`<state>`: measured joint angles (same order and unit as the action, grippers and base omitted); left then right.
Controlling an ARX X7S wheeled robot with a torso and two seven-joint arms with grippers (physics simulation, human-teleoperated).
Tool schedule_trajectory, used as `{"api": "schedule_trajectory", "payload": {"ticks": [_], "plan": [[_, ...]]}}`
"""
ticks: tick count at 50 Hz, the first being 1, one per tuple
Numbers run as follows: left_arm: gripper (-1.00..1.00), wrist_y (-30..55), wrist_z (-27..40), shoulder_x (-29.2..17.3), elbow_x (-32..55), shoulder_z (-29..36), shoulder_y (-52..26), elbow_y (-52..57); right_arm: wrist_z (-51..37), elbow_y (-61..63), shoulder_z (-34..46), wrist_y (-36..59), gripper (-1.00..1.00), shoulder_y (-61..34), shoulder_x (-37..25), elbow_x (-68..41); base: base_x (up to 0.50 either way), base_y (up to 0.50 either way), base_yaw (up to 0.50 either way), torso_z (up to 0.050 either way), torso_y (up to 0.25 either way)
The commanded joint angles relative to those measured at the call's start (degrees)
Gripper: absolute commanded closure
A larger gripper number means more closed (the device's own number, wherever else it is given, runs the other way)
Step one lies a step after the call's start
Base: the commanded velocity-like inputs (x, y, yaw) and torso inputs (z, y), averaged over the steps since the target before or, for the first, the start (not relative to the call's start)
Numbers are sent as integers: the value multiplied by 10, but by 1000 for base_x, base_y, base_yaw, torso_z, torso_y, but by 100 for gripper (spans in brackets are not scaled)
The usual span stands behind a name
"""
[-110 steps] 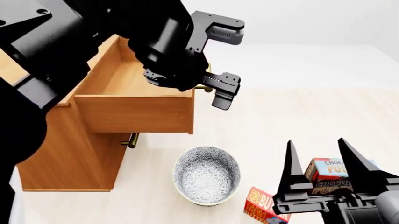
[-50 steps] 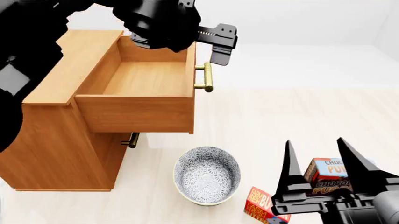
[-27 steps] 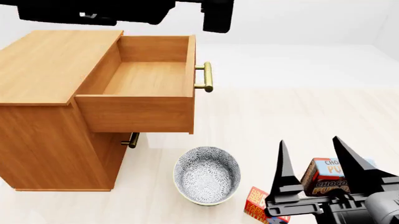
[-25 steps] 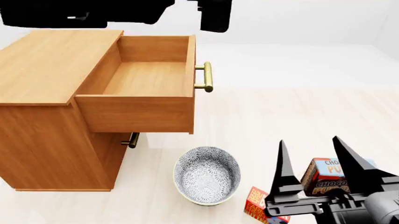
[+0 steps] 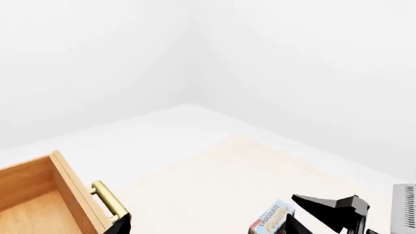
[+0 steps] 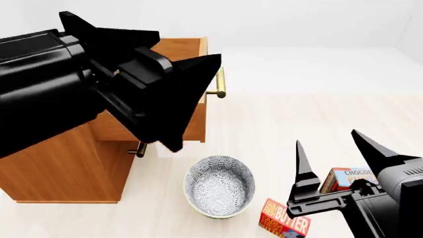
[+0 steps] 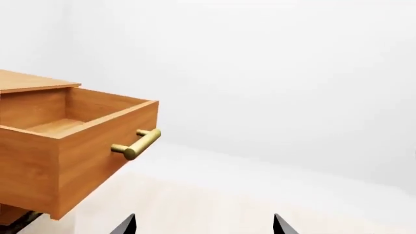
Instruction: Put the butter at the back in the top drawer of the cabinet and close it.
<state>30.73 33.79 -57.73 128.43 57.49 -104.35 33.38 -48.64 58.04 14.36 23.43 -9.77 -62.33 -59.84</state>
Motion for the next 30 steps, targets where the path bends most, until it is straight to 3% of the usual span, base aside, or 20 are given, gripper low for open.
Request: {"api": "schedule_trajectory", "payload": {"ticks": [1, 7, 15, 23, 30], "plan": [[-100, -50, -55, -98, -56, -26, 88, 110, -2, -18, -14, 77, -100, -126, -98, -181, 0, 0, 0, 0, 0], [-100, -64, -85, -132, -98, -25, 125, 132, 24, -51, -16, 129, -100, -212, -136, -266, 0, 0, 0, 0, 0], [-100, -100, -135, -174, -153, -21, 177, 147, 87, -121, 43, 330, -100, -448, -118, -428, 0, 0, 0, 0, 0], [-100, -138, -185, -221, -182, -17, 215, 154, 102, -246, 179, 555, -100, -658, -50, -604, 0, 0, 0, 0, 0], [-100, -159, -219, -241, -210, -10, 239, 156, 135, -352, 316, 664, -100, -803, -9, -691, 0, 0, 0, 0, 0]]}}
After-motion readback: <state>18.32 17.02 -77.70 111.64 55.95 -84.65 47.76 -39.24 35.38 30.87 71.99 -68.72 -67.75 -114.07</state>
